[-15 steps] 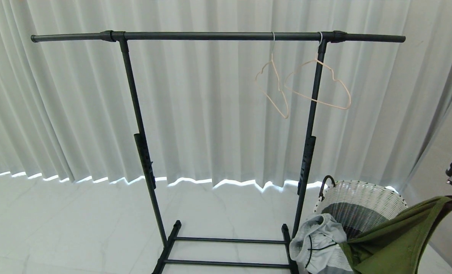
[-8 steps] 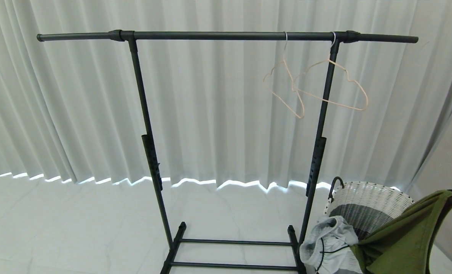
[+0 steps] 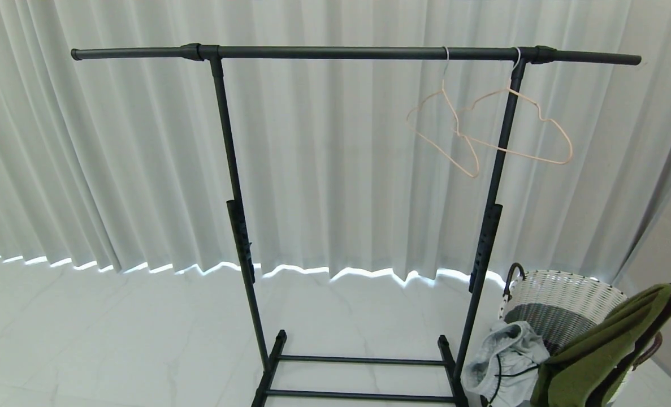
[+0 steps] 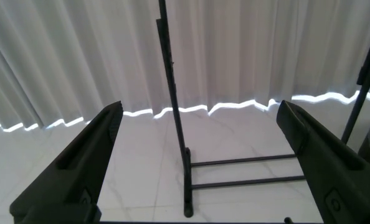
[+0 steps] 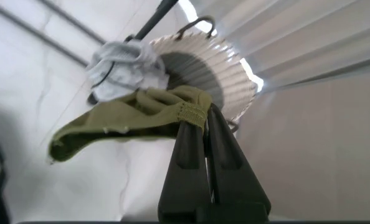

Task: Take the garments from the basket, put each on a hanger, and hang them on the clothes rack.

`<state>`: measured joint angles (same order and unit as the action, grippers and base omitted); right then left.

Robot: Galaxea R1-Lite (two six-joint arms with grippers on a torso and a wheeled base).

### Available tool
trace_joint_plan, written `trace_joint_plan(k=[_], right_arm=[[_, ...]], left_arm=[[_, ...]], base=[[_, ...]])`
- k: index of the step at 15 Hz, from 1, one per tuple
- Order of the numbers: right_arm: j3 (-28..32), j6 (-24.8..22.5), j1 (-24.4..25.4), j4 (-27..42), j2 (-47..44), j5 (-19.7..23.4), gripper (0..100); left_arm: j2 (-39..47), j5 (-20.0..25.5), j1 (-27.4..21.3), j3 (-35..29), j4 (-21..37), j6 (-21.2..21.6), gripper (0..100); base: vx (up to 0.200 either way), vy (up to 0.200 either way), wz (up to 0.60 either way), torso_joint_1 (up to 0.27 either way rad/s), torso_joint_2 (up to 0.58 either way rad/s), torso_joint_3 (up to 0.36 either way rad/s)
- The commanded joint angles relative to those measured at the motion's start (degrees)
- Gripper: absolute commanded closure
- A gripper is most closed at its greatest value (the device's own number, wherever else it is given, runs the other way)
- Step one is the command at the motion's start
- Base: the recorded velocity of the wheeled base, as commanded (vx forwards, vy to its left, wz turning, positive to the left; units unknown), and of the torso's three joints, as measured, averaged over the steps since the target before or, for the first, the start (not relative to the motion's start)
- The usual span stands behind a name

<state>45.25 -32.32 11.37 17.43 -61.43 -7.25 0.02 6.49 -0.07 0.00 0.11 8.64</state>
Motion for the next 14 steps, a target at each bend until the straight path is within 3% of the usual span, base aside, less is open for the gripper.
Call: trace_joint_plan(k=[1, 3, 7, 11, 12, 13, 14], right_arm=[[2.6, 0.5, 0.0, 2.2, -0.1, 0.2, 100], [6.2, 0.9, 0.2, 8.7, -0.1, 0.3, 100], [7.7, 1.0, 0.5, 10.3, -0.1, 0.5, 100], [16.4, 1.0, 0.8, 16.8, -1.1, 0.5, 100], [18.0, 1.2, 1.8, 18.3, -1.1, 0.7, 100], [19.6, 1.6, 3.0, 19.6, -1.2, 1.0, 100], [21.6, 2.8, 4.0, 20.4, -1.8, 1.4, 100]], left_arm=[[0.1, 0.0, 0.1, 0.0, 0.0, 0.0, 0], [0.1, 0.1, 0.1, 0.0, 0.1, 0.1, 0], [0.1, 0.1, 0.1, 0.0, 0.1, 0.3, 0], [0.0, 0.3, 0.0, 0.0, -0.5, -0.2, 0], [0.0, 1.2, 0.0, -2.3, -0.8, -2.2, 0], [0.6, 4.7, -0.1, -6.3, -0.5, -5.0, 0], [4.1, 7.9, -0.1, -11.1, -0.5, -5.2, 0]], base=[[0.0, 0.0, 0.0, 0.0, 0.0, 0.0], [0.0, 0.0, 0.0, 0.0, 0.0, 0.0], [0.0, 0.0, 0.0, 0.0, 0.0, 0.0], [0.0, 0.0, 0.0, 0.0, 0.0, 0.0], [0.0, 0.0, 0.0, 0.0, 0.0, 0.0], [0.0, 0.0, 0.0, 0.0, 0.0, 0.0], [0.0, 0.0, 0.0, 0.0, 0.0, 0.0]])
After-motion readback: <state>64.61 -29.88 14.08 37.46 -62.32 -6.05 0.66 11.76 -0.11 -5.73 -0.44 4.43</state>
